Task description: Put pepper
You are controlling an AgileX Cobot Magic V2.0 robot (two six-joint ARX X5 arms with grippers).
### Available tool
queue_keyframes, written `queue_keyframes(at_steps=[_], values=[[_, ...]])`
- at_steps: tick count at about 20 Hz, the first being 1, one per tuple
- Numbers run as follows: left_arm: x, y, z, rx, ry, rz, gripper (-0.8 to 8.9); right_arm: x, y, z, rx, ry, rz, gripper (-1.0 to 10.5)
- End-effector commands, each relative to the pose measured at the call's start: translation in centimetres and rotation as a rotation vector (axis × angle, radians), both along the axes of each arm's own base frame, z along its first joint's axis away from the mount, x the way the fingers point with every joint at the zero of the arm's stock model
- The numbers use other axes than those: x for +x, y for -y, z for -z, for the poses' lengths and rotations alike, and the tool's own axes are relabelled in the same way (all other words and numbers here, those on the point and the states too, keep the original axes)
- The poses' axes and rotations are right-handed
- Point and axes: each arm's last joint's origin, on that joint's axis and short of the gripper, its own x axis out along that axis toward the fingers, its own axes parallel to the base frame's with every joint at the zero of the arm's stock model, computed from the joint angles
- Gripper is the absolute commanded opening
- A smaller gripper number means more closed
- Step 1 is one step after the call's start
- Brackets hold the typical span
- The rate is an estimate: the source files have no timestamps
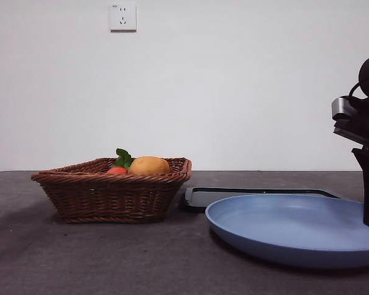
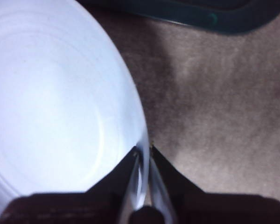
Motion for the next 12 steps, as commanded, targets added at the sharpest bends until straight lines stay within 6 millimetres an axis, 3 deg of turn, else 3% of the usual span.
queue_keyframes(at_steps=[1, 6, 12], values=[[0.6, 0.1, -0.6, -0.002, 0.000, 0.000, 3.89, 0.1, -0.1, -0.3, -0.005, -0.003, 0.011, 0.1], [3.3, 1.3, -2.9, 0.070, 0.021, -0.003, 3.89, -2.1, 0.1, -4.7, 0.015, 0.105, 0.033, 0.1], [9.8, 5.1, -4.3, 0.224, -0.042, 0.034, 3.88, -6.0, 0.5, -11.0, 0.053, 0.313, 0.073, 0.1]])
